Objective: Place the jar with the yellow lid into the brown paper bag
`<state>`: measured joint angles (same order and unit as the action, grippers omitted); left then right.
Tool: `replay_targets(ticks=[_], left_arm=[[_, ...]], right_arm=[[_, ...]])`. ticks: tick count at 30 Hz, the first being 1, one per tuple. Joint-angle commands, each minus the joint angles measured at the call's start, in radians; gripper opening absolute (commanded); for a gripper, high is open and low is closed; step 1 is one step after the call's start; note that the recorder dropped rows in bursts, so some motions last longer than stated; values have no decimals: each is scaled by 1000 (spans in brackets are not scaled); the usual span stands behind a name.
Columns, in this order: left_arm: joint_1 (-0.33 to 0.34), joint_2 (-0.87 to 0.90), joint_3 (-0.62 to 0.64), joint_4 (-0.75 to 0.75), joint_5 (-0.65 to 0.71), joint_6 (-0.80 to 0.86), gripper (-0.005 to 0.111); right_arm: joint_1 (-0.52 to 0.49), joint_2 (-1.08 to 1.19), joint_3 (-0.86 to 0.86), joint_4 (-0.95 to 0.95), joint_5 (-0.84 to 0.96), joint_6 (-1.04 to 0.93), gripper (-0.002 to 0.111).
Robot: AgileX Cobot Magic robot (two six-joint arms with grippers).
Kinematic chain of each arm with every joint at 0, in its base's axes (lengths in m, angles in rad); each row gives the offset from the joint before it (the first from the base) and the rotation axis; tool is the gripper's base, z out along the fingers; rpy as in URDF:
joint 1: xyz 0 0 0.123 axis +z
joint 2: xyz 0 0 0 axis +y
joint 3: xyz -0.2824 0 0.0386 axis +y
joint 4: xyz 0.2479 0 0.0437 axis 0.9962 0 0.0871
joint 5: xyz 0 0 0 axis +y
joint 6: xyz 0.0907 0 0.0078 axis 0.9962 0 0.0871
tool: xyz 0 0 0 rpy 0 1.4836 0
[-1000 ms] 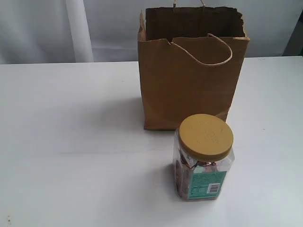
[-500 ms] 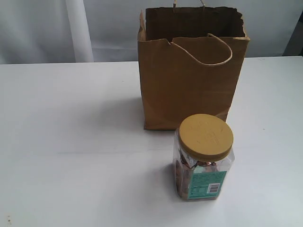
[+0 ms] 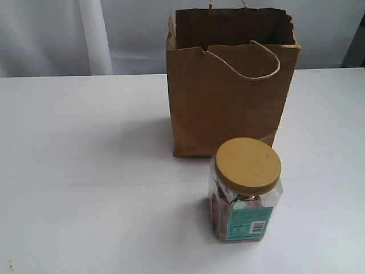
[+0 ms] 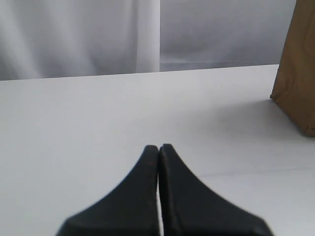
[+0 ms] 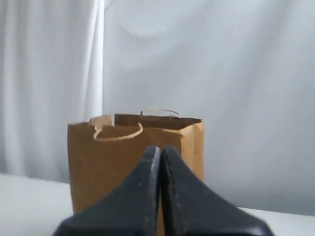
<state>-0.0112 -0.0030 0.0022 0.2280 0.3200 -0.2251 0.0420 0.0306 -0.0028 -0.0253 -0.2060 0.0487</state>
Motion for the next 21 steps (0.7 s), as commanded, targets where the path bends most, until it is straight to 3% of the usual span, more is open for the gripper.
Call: replay_targets(ticks=[1, 7, 16, 21], left_arm=[[-5, 3, -2, -4, -9, -4, 1], [-5, 3, -2, -4, -9, -4, 1], [-5, 3, -2, -4, -9, -4, 1], [-5, 3, -2, -4, -9, -4, 1]], right_arm=[[-6, -3, 1, 234, -41, 58, 0], [-6, 64, -228, 235, 301, 24, 0], [-6, 473, -755, 69, 894, -61, 0], [-6, 632, -959, 123, 1064, -74, 0]])
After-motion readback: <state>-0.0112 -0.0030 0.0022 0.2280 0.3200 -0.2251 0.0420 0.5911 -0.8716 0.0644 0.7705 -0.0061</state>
